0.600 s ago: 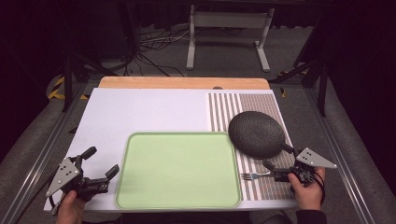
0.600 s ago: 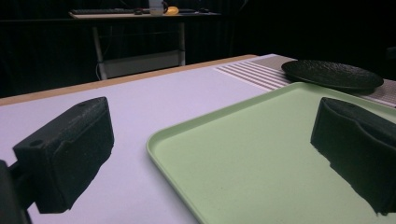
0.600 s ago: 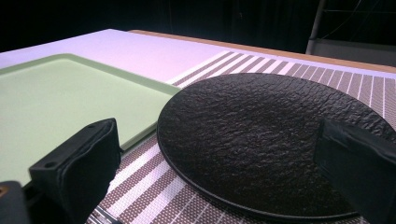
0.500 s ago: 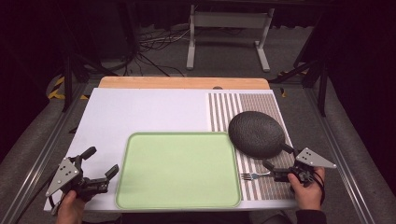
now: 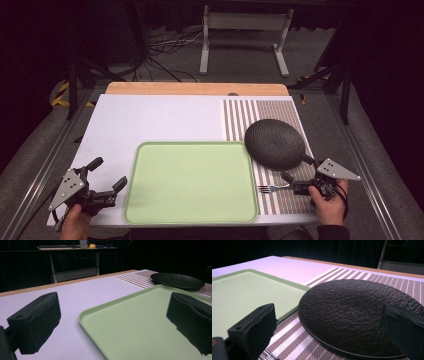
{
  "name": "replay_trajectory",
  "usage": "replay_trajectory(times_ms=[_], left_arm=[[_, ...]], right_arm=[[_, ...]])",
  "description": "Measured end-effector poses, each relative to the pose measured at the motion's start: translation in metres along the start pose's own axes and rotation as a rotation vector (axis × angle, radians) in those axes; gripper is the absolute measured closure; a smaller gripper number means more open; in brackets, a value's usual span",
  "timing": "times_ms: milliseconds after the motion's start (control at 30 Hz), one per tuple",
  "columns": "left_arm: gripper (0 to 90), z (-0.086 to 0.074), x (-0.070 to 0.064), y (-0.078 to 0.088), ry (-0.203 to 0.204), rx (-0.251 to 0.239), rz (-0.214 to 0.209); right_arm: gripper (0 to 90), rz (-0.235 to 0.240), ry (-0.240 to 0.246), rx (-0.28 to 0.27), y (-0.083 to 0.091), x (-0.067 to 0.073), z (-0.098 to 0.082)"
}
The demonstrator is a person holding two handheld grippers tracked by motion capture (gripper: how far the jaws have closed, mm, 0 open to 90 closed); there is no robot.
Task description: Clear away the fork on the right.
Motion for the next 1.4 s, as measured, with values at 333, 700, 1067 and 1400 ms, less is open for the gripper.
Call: replay_trajectory(times_ms=[333, 700, 1067, 1400], left_arm=[[0.0, -0.002, 0.000, -0.001, -0.002, 0.009, 0.006], [0.0, -0.002, 0.001, -0.001, -0.003, 0.009, 0.010], [0.0, -0.002, 0.002, -0.001, 0.000, 0.010, 0.012], [0.1, -0.002, 0.002, 0.000, 0.002, 0.009, 0.011]], right_arm=[[1.0, 0.018, 0.007, 0.036, -0.005, -0.003, 0.000], [0.9, 0.102, -0.004, 0.082, -0.021, 0.010, 0.018], [1.0, 0.132, 0.031, 0.203, -0.027, 0.016, 0.027], [2.1, 0.147, 0.113, 0.375, -0.025, 0.017, 0.030]])
Point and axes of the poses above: each handheld gripper's, and its own axes: y roughly backward along the jaws, z roughly out of its top, x roughly to its left, the point moved 9 cm from there along -y, roughly forward along the jaws, and after that the axes turned 3 degrees about y, right-handed, at the moved point
